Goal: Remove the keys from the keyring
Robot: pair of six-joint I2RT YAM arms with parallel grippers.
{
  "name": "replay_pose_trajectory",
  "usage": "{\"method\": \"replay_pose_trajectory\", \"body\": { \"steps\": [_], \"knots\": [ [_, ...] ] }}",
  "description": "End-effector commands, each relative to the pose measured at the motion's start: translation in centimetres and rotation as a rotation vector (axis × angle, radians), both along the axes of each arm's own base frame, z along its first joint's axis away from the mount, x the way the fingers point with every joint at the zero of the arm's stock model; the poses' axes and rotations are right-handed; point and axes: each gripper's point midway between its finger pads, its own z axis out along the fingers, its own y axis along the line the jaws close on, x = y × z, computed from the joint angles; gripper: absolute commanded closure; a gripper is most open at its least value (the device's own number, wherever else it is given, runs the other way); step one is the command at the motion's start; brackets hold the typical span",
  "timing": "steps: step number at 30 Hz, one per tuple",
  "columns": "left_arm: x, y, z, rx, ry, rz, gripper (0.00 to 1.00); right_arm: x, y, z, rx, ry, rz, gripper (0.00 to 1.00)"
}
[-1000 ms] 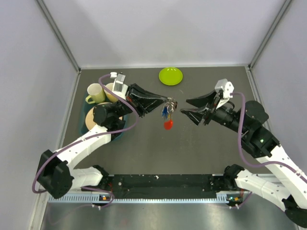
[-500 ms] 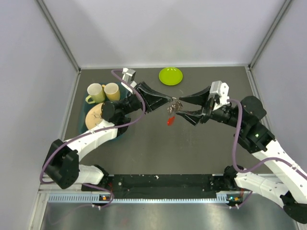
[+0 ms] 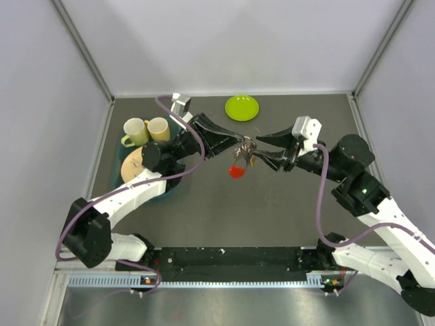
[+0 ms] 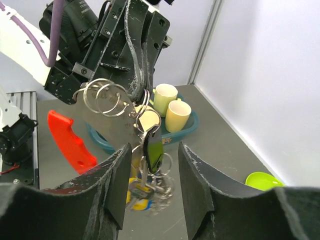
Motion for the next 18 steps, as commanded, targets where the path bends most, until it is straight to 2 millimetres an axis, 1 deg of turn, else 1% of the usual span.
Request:
{"method": "replay_pose_trajectory", "body": {
  "steps": [1, 3, 4, 6, 7, 9, 10, 14, 16, 17, 18],
  "knots": [
    [-4.6, 3.5, 5.5, -0.231, -0.324, 0.008, 1.0, 0.0, -0.2, 2.9, 0.036, -0.061, -0.005, 0.61],
    [-4.4, 3.4, 5.4, -0.227, -0.323, 0.014, 1.0, 0.2, 0.0, 2.8, 0.039, -0.056, -0.007, 0.65],
    [-4.3, 3.4, 5.4, -0.225, -0.322, 0.016, 1.0, 0.3, 0.0, 3.0, 0.049, -0.052, -0.005, 0.72],
    [-4.0, 3.2, 5.3, -0.22, -0.316, 0.031, 1.0, 0.3, 0.1, 3.0, 0.055, -0.043, -0.007, 0.81],
    [-3.9, 3.1, 5.2, -0.217, -0.312, 0.036, 1.0, 0.3, 0.1, 3.0, 0.059, -0.033, -0.006, 0.9],
    [-3.1, 3.0, 5.1, -0.207, -0.291, 0.067, 1.0, 0.3, 0.1, 2.8, 0.062, -0.02, -0.011, 0.98],
    [-2.8, 2.9, 4.9, -0.203, -0.281, 0.079, 1.0, 0.2, 0.2, 2.7, 0.063, -0.008, -0.005, 1.0],
    [-2.2, 3.1, 5.0, -0.22, -0.266, 0.126, 1.0, -0.1, 0.9, 2.0, 0.063, 0.034, 0.018, 1.0],
    [-1.8, 3.1, 4.9, -0.221, -0.256, 0.137, 1.0, 0.1, 1.4, 1.3, 0.05, 0.057, 0.01, 1.0],
    [-1.7, 3.1, 4.9, -0.223, -0.253, 0.142, 1.0, -0.2, 1.7, 1.1, 0.044, 0.064, 0.017, 1.0],
    [-1.6, 3.2, 5.0, -0.227, -0.256, 0.152, 1.0, 0.1, 1.9, 0.5, 0.026, 0.083, 0.002, 1.0]
  ]
}}
